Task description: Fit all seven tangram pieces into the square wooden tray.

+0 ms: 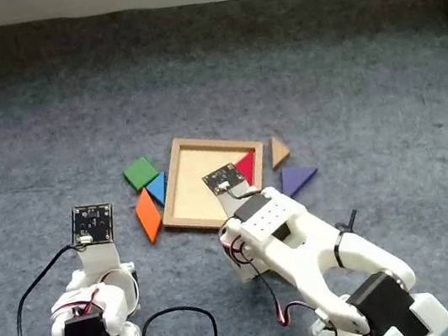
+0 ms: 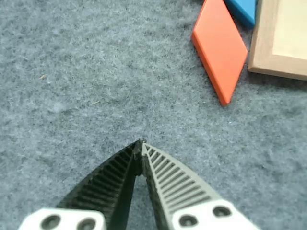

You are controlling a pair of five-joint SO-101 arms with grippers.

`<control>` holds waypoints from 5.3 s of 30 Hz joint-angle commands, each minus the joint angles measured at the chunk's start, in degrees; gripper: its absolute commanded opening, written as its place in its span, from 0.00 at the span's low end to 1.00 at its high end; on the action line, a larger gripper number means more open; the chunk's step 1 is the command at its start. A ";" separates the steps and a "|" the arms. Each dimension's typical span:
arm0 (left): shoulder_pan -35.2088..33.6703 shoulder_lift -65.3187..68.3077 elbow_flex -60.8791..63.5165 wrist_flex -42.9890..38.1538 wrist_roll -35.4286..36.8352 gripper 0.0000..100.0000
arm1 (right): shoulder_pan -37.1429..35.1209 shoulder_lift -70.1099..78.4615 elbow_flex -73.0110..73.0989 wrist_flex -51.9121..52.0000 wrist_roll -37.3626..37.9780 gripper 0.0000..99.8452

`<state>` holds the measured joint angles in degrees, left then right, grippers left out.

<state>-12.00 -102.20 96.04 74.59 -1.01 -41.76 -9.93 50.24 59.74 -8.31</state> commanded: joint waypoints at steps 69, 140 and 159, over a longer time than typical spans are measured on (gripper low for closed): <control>-0.31 -0.48 1.19 0.35 0.35 0.01 | 1.71 -25.45 2.68 1.45 5.19 0.21; -0.31 -0.48 1.19 0.35 0.35 0.01 | -0.04 4.97 -15.34 -3.65 -10.29 0.37; -0.31 -0.48 1.19 0.35 0.35 0.01 | -1.71 5.14 -14.99 -5.93 -10.37 0.37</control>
<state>-12.00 -102.20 96.04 74.59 -1.01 -43.52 -4.31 37.41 54.46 -18.07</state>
